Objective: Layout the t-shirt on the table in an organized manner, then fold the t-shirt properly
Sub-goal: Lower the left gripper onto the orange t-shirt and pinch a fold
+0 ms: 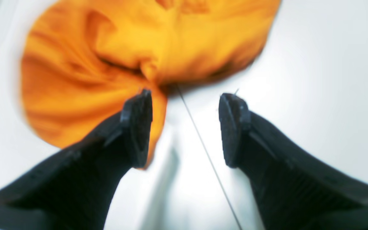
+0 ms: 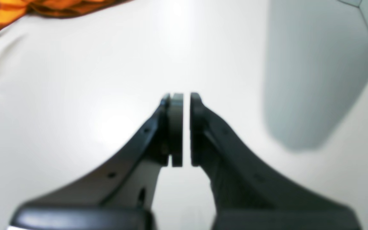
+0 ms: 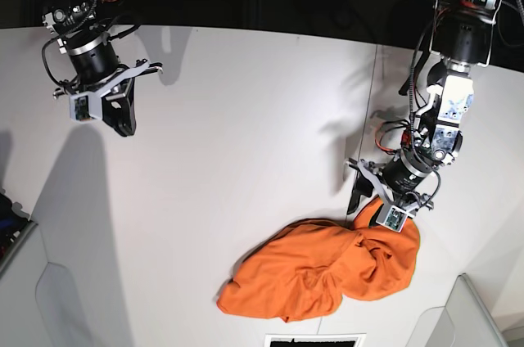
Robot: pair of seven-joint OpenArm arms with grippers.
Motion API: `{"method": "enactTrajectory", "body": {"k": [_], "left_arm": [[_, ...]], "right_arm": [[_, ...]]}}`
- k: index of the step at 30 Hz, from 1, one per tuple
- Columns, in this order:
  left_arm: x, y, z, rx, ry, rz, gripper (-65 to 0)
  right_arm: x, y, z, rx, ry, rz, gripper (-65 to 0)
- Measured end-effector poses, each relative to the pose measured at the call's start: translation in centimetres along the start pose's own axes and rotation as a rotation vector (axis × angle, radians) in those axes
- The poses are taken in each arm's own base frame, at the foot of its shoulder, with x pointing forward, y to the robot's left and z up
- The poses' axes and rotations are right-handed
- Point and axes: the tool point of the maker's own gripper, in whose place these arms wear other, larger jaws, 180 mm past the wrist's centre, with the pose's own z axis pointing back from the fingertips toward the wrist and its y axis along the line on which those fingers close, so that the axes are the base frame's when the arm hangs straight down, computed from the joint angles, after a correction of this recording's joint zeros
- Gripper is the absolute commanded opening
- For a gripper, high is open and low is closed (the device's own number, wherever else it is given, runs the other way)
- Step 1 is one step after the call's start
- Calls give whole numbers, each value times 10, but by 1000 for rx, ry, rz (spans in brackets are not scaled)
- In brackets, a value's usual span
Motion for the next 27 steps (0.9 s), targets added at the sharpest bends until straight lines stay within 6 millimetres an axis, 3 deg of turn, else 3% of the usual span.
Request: {"method": "enactTrajectory", "body": {"k": [3,7,15,24,27], "left_arm": [[-26,-2,-11,5,59,-33,-289],[-35,-2,-13,20,27,-32,-289],[-34,24,-11,111,40,-60,-289],[-34,31,-11,153,57,-162,-291],[-34,32,-12,153,69,-227,-338]], "right_arm": [[0,6,-2,0,-7,-28,-602],[-1,9,-2,0,-6,-39,-602],[-1,8,-2,0,-3,-39,-602],[-6,9,-2,0,21,-39,-602],[-6,9,-2,0,22,-39,-602]]}}
